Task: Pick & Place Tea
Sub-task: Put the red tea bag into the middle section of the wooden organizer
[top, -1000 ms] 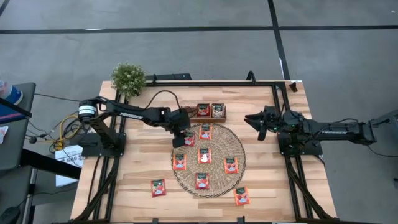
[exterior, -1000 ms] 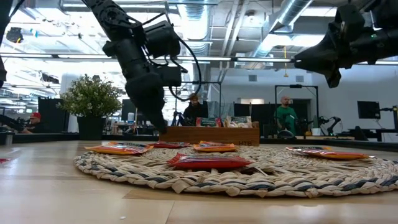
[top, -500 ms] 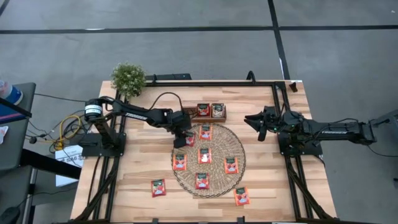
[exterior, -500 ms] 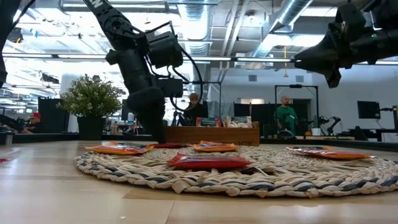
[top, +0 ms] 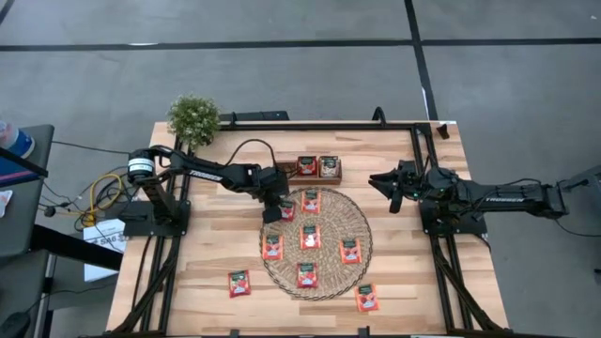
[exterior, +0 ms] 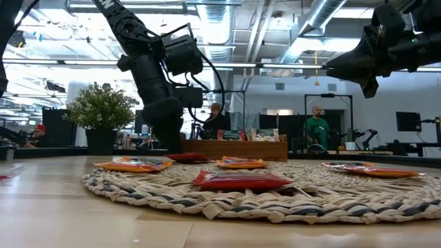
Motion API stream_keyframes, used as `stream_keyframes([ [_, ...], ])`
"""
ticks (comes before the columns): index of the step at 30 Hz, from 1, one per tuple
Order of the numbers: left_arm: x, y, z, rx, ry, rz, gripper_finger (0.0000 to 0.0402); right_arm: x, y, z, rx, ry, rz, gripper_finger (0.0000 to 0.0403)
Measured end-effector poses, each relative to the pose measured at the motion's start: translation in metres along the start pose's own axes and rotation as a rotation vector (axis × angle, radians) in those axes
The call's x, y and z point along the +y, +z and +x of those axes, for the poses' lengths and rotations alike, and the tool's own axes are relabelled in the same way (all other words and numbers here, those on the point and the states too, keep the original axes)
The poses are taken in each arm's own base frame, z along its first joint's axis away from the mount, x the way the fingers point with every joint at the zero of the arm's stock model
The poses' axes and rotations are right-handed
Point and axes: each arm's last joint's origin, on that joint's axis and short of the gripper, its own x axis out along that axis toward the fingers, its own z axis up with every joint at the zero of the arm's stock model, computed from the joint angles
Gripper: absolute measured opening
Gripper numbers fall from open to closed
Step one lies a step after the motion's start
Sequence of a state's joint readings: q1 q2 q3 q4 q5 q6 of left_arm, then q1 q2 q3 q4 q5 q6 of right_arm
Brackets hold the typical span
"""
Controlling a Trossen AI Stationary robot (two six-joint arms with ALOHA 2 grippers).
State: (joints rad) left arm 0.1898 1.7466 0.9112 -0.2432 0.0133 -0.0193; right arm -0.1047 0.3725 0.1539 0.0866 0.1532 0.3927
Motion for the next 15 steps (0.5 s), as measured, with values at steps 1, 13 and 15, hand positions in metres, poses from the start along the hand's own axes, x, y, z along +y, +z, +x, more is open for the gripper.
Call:
stream_keyframes([
  [1,0.0002,0.0000,0.0000,0.000,0.006,0.000,0.0019,0.0000,0.0000,0.0000,0.000,0.000,0.000,0.0098],
  [13,0.0015,0.0002,-0.0021,-0.001,0.054,0.000,0.0000,-0.0001,0.0000,0.0000,-0.001,-0.003,0.000,0.0098],
  [15,0.0015,0.0006,-0.0062,-0.006,0.054,0.000,0.0000,-0.0001,0.0000,0.0000,-0.001,-0.003,0.000,0.0098],
])
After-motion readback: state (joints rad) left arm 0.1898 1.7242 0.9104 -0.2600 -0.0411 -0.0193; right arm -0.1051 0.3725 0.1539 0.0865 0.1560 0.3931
